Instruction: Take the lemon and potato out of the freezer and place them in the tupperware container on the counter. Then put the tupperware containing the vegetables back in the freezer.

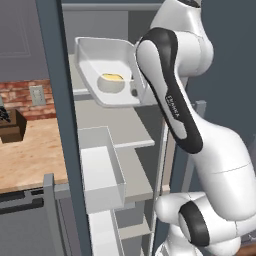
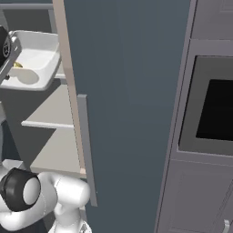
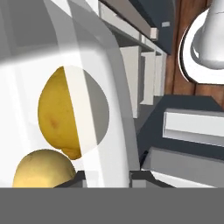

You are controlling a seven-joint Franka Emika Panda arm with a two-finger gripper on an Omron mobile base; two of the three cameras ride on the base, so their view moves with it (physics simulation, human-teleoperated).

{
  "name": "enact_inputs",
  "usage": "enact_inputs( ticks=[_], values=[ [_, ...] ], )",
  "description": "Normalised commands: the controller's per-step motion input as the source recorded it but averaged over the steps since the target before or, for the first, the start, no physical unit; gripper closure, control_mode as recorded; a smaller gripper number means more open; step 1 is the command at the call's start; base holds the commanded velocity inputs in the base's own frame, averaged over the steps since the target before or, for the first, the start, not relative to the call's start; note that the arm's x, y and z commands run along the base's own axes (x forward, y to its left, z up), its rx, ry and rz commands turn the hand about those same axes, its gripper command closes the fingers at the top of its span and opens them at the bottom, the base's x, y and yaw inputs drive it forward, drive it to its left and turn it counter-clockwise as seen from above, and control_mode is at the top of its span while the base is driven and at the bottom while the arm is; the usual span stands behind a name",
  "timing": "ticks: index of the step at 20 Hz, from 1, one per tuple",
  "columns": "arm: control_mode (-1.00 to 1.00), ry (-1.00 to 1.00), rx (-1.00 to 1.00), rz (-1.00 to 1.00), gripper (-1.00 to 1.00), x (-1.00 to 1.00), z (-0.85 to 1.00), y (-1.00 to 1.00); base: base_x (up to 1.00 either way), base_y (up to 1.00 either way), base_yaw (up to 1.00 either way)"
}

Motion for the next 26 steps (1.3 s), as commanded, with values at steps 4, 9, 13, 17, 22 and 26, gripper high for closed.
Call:
enact_inputs(
  ticks=[4, 9, 13, 17, 22, 26],
  values=[
    [-1.00, 0.00, -0.01, -0.02, 1.00, 0.47, 0.00, 0.18, 0.00, 0.00, 0.00],
    [-1.00, 0.00, 0.00, 0.00, 1.00, 0.45, 0.00, 0.11, 0.00, 0.00, 0.00],
    [-1.00, -0.15, -0.01, 0.00, 1.00, 0.34, 0.00, 0.07, 0.00, 0.00, 0.00],
    [-1.00, -0.26, -0.04, 0.00, 1.00, 0.24, 0.00, 0.10, 0.00, 0.00, 0.00],
    [-1.00, -0.16, -0.01, 0.00, 1.00, 0.30, 0.00, 0.06, 0.00, 0.00, 0.00],
    [-1.00, -0.04, 0.00, 0.00, 1.00, 0.39, 0.00, 0.01, 0.00, 0.00, 0.00]
  ],
)
